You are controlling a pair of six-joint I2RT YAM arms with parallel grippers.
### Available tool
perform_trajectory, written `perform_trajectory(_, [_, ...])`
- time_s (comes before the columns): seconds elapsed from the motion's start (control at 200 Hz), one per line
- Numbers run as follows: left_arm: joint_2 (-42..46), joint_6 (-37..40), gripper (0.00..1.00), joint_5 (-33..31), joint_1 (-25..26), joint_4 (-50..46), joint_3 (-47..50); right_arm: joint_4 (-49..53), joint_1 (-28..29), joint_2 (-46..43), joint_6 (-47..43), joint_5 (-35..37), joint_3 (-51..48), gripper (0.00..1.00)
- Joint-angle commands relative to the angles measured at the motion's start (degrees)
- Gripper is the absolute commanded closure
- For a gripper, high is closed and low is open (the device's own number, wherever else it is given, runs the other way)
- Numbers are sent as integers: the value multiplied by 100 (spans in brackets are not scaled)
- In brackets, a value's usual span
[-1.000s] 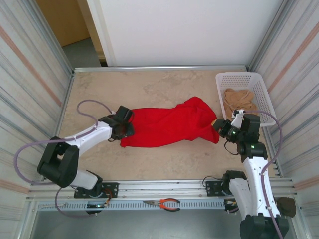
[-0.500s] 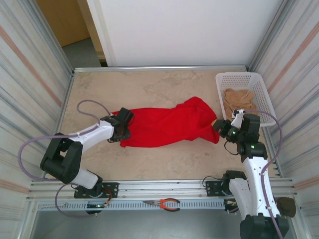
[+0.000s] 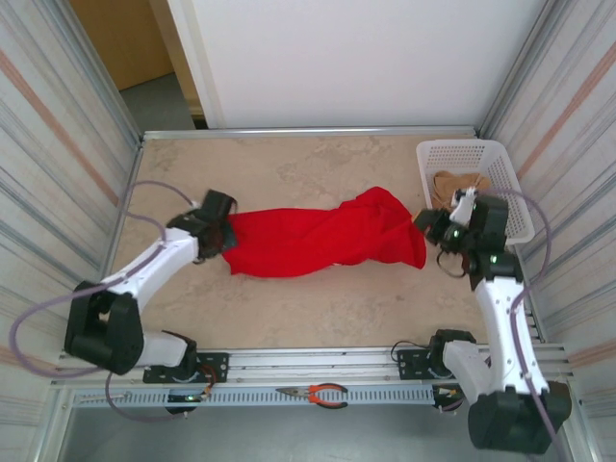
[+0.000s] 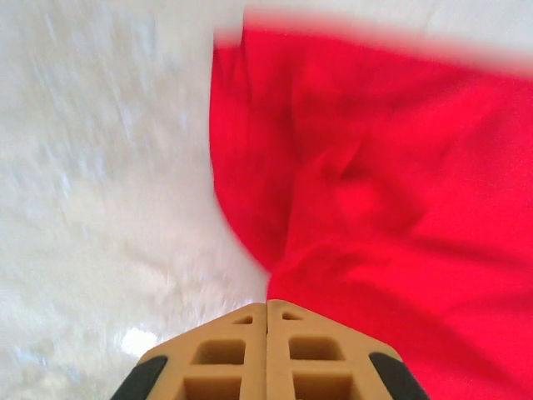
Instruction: Fold the inside-out t-shirt
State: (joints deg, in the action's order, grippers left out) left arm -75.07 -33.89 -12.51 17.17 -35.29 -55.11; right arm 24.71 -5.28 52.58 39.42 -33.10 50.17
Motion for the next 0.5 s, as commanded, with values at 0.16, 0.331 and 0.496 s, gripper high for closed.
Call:
perform_trajectory(0.16, [509, 467, 100, 1903, -1413, 425, -3368, -1104, -957, 1788, 952, -794, 4064, 100])
perform_trajectory(0.331, [335, 300, 100, 2285, -1552, 526, -4406, -1498, -1256, 1989, 1571, -964, 4803, 100])
perform_trajectory(0.496, [360, 222, 100, 2478, -1673, 551, -4451, -1504, -1412, 1870, 1657, -1065, 4775, 100])
